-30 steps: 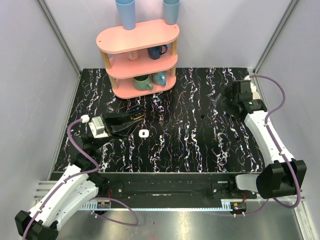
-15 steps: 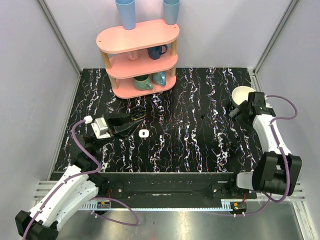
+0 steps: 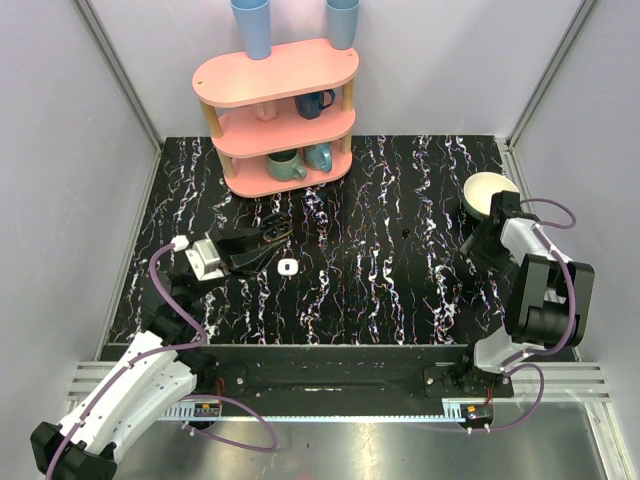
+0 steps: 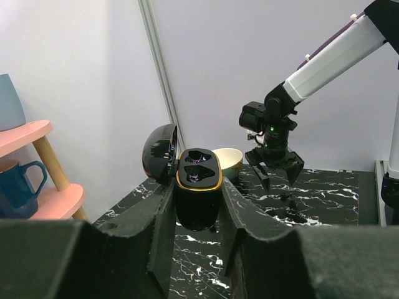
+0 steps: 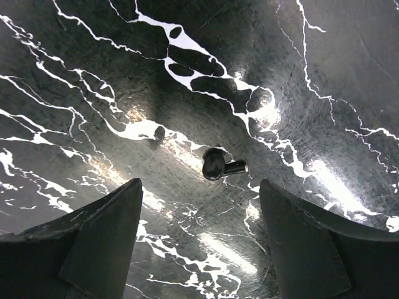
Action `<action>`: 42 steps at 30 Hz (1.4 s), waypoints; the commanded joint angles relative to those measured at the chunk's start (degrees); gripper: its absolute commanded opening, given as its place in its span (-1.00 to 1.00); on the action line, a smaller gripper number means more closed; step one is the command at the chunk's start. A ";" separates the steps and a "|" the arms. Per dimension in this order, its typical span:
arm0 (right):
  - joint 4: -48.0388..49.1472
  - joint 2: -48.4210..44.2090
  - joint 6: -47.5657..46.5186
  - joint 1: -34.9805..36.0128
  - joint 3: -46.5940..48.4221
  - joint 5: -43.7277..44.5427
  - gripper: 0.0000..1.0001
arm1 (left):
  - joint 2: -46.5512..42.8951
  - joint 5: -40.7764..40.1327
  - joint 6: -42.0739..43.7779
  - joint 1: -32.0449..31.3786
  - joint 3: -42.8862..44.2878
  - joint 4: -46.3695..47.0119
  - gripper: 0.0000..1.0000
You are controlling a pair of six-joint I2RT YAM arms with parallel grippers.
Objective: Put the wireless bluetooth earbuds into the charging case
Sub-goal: Adjust the left earbud at the corner of the board.
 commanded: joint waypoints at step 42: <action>3.10 6.70 -4.68 -0.25 1.07 -0.42 0.02 | 1.07 0.96 3.06 -0.14 0.75 -0.20 -1.00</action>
